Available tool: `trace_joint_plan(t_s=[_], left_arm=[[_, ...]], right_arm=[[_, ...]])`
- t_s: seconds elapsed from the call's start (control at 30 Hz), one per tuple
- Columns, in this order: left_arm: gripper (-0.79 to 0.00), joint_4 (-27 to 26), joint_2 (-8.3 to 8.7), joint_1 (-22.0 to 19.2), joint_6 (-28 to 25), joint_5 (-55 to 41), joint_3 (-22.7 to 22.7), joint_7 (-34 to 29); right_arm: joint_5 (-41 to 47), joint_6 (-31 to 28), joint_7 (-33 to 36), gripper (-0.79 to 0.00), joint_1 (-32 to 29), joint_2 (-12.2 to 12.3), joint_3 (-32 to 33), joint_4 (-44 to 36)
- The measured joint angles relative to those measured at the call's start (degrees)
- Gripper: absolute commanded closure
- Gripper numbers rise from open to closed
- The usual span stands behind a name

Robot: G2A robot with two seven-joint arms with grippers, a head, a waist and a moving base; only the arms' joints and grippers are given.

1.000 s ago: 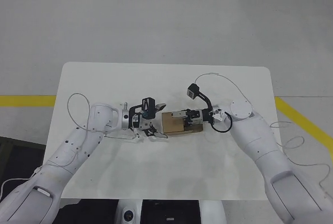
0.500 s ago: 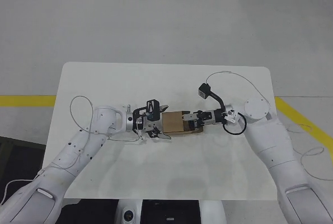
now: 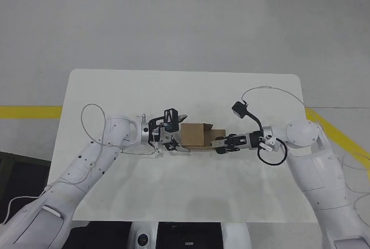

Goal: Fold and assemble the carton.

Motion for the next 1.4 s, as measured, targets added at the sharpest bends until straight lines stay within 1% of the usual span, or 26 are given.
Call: trace_joint_plan(t_s=[0.2, 0.5, 0.83, 1.4], left_arm=[[-0.785, 1.00, -0.40, -0.65, -0.33, 0.47, 0.41, 0.95], [-0.785, 2.05, -0.87, -1.51, -0.98, 1.21, 0.80, 2.05], [-0.785, 2.74, -1.37, -2.24, -2.29, 2.70, 1.72, 4.14], [-0.785, 4.31, -1.95, -3.00, -2.99, 4.26, 2.36, 6.34]], right_arm=[[-1.49, 2.03, -1.71, 0.000, -2.02, 0.35, -1.21, 0.06], [-4.78, 3.89, -4.80, 0.000, -1.38, 0.87, -1.79, 1.34], [-3.47, 2.44, -6.02, 0.000, 3.23, 0.12, -5.90, 5.63], [1.12, -0.19, -8.70, 0.000, 11.20, -2.59, -14.40, 15.51]])
